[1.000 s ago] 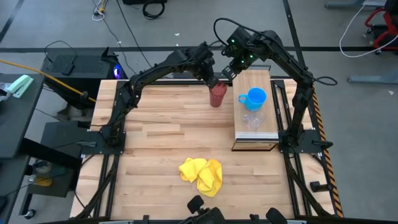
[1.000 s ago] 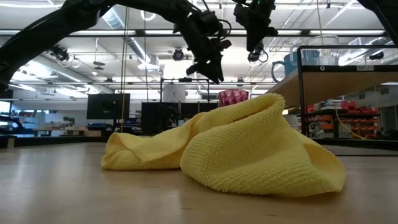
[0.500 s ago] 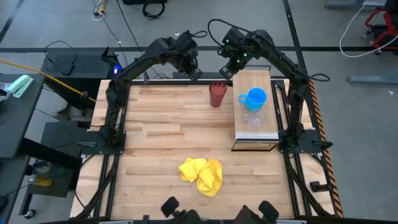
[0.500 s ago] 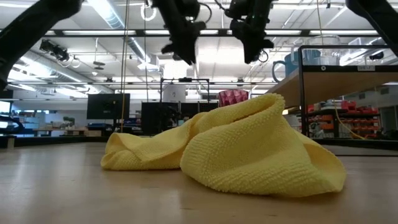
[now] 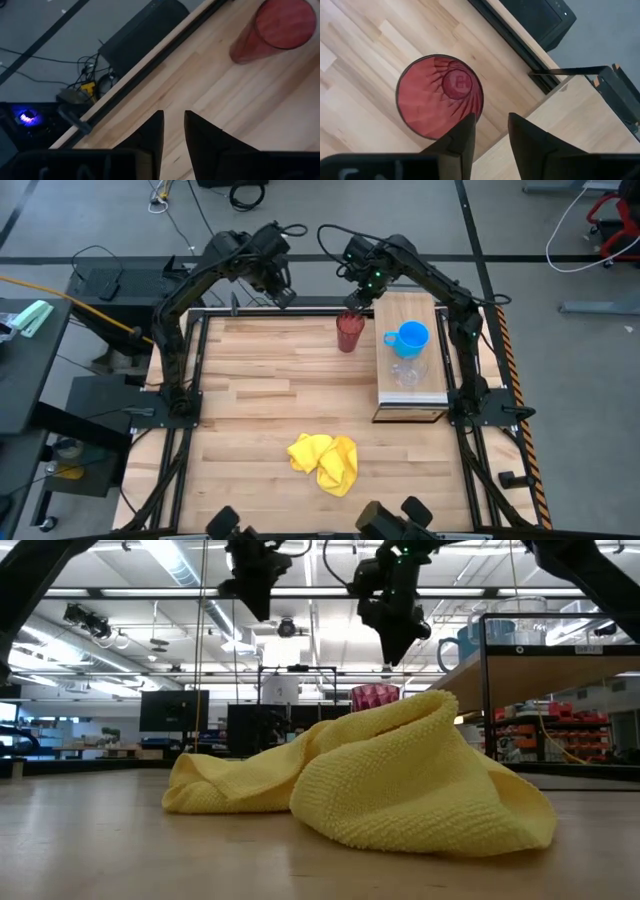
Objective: Stack small to large cups/mugs on shelf
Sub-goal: Put the red cup on the shelf
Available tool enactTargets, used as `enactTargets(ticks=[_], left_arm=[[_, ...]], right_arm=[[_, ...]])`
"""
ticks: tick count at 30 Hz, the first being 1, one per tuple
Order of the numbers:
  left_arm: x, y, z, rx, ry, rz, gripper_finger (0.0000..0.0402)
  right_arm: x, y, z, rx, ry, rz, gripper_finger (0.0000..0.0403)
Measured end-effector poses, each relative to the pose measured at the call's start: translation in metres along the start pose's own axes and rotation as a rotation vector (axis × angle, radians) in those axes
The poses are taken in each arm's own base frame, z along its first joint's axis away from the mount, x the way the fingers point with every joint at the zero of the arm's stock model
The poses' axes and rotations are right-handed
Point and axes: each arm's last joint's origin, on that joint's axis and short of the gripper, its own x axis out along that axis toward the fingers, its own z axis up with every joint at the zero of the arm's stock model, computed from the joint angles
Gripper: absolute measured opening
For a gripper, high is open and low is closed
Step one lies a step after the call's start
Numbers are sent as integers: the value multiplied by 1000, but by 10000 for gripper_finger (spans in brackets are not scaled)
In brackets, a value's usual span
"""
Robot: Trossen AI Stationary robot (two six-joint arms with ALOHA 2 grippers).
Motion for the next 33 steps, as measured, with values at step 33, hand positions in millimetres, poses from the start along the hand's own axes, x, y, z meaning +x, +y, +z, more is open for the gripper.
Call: enactTargets(ticks=[33], left_arm=[[-25, 14, -11, -27, -26, 10, 50]], right_arm=[[46, 4, 17, -37, 85, -8, 117]])
